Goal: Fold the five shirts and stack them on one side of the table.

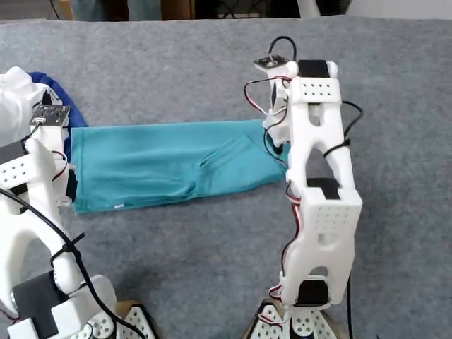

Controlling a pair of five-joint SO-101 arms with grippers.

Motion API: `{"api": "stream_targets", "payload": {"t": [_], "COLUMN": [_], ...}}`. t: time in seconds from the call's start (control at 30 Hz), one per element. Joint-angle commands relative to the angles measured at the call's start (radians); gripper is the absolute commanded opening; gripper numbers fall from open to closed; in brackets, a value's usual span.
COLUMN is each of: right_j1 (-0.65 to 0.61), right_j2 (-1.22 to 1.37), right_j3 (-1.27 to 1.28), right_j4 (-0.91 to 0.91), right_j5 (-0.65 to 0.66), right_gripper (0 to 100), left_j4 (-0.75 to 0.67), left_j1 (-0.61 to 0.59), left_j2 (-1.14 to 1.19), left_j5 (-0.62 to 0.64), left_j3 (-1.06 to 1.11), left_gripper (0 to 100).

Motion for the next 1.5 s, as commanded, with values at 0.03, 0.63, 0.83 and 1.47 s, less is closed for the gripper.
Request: {"api": "stream_targets", "payload": {"t": [0.03, 0.63, 0.83, 1.47], "right_j1": [-0.012, -0.035, -0.009, 0.199], "right_j2": [-0.079, 0.183, 0.186, 0.186], "right_j3": [0.039, 0.041, 0.039, -0.108], "right_j4": [-0.015, -0.238, -0.245, -0.218], "right_j5": [-0.048, -0.071, -0.068, 0.051], "right_gripper": [34.7, 32.8, 9.0, 1.4], "left_j4": [-0.009, -0.011, -0.008, -0.003], "left_j1": [-0.001, -0.001, -0.001, -0.002], "left_j2": [-0.034, -0.034, -0.034, -0.034], "left_j5": [-0.002, -0.002, -0.002, 0.0], "left_j3": [-0.001, -0.001, -0.001, 0.001], "left_gripper": [3, 3, 3, 3]}}
